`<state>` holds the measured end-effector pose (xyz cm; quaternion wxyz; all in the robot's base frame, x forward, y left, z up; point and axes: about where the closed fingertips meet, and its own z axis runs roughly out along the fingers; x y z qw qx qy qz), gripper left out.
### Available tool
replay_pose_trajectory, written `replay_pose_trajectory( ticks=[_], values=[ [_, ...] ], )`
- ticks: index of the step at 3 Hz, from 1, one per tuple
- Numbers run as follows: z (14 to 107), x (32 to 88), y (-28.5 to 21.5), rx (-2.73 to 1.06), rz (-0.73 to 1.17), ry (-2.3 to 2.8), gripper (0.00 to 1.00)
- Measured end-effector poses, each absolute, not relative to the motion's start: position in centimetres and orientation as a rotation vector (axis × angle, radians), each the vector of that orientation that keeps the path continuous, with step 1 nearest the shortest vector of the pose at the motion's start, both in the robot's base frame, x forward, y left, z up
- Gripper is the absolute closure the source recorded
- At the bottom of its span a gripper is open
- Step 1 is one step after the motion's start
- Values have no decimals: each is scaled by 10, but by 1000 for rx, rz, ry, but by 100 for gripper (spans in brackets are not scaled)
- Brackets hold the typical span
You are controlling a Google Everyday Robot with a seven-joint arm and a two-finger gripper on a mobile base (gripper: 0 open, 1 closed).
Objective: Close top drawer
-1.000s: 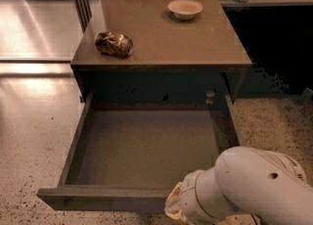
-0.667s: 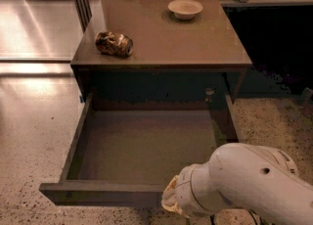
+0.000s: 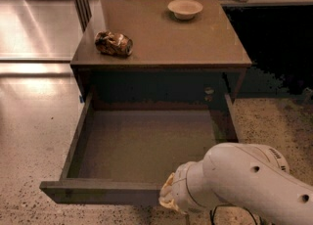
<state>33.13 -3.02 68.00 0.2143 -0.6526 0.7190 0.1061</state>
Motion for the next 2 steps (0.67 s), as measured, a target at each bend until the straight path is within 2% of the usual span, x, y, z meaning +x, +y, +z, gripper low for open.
replay_pose_trajectory(
  ticks=[2],
  values=[
    [668,367,-24,-1730,220,2015,100]
  ],
)
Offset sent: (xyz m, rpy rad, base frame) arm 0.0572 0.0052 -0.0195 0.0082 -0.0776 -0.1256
